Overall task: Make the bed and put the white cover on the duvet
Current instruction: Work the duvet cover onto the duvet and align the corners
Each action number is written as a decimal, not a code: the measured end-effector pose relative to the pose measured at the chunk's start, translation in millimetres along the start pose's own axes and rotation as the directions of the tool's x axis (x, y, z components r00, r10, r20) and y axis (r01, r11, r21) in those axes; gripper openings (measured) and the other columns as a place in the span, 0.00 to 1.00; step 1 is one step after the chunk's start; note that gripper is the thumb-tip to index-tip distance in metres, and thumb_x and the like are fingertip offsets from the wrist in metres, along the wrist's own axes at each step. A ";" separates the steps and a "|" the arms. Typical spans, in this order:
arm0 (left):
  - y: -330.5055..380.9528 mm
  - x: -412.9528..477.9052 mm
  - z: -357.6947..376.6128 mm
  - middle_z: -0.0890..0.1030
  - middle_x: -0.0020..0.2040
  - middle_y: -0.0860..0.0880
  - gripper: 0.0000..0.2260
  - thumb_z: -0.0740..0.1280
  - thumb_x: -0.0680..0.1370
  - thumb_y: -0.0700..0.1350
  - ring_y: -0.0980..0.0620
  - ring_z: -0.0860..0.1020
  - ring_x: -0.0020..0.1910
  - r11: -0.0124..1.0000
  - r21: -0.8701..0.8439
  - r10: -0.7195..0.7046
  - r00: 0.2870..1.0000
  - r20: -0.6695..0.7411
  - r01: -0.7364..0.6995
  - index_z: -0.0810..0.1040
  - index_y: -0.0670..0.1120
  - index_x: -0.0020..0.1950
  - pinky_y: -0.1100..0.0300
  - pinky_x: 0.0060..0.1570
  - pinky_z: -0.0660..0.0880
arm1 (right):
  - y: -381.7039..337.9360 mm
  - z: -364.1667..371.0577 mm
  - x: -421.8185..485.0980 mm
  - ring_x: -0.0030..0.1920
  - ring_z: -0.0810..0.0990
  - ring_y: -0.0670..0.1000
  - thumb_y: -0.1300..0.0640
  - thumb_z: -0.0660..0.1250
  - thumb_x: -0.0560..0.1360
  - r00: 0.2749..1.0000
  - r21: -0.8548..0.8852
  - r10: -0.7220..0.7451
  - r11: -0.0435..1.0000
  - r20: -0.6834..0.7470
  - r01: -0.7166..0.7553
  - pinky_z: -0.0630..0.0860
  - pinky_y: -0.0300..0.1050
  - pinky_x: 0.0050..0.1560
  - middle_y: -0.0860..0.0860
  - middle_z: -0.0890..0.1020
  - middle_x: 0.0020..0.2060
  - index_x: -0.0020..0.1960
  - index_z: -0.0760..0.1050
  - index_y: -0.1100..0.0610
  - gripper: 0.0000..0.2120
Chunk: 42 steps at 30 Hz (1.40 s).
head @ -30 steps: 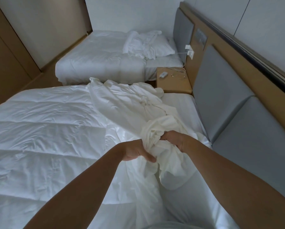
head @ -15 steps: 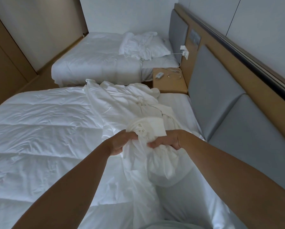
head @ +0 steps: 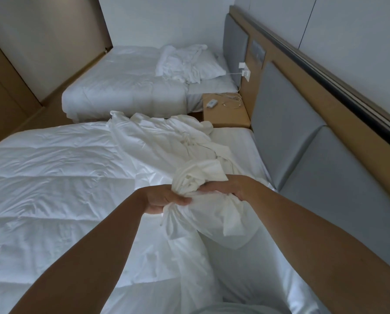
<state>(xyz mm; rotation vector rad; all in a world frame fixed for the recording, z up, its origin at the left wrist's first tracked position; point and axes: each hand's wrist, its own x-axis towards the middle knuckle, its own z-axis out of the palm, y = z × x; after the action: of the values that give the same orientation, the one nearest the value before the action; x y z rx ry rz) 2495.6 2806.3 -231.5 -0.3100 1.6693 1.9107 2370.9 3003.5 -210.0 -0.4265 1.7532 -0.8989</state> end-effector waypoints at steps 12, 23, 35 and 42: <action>10.5 7.9 3.4 0.83 0.63 0.44 0.20 0.68 0.80 0.53 0.44 0.81 0.63 0.991 0.030 0.134 0.961 -0.241 -0.131 0.76 0.44 0.69 0.44 0.69 0.72 | 9.5 11.0 4.0 0.54 0.85 0.59 0.58 0.74 0.75 0.999 0.324 -0.020 0.946 -0.032 0.029 0.81 0.57 0.58 0.58 0.86 0.53 0.61 0.80 0.59 0.16; -8.6 22.0 33.4 0.83 0.60 0.44 0.29 0.74 0.68 0.27 0.43 0.80 0.62 0.957 0.282 0.088 0.994 -0.061 -0.068 0.77 0.43 0.67 0.55 0.63 0.77 | -12.3 0.7 -14.8 0.45 0.83 0.52 0.56 0.68 0.79 0.982 0.142 -0.067 0.986 -0.175 0.093 0.79 0.48 0.46 0.52 0.84 0.45 0.50 0.78 0.52 0.01; -11.5 22.0 6.0 0.76 0.42 0.40 0.20 0.65 0.57 0.37 0.40 0.75 0.44 0.984 0.109 0.177 0.874 -0.453 -0.143 0.75 0.29 0.46 0.49 0.47 0.70 | -6.7 19.6 -25.1 0.46 0.77 0.49 0.59 0.75 0.75 0.987 -0.340 0.159 0.930 0.033 -0.139 0.77 0.50 0.55 0.50 0.78 0.48 0.55 0.71 0.52 0.16; -25.3 18.1 20.8 0.84 0.57 0.42 0.24 0.75 0.66 0.41 0.46 0.82 0.55 0.975 0.221 0.031 0.972 -0.232 0.021 0.80 0.43 0.62 0.54 0.60 0.78 | 20.1 6.4 -19.6 0.44 0.84 0.50 0.58 0.74 0.75 0.987 0.010 -0.026 1.000 -0.157 0.028 0.82 0.48 0.51 0.50 0.86 0.42 0.52 0.80 0.52 0.07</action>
<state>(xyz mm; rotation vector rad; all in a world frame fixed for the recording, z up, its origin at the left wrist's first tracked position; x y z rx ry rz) 2499.2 2832.5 -258.0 -0.4564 2.0203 1.7219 2386.7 3027.4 -213.2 -0.3805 1.8879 -0.9840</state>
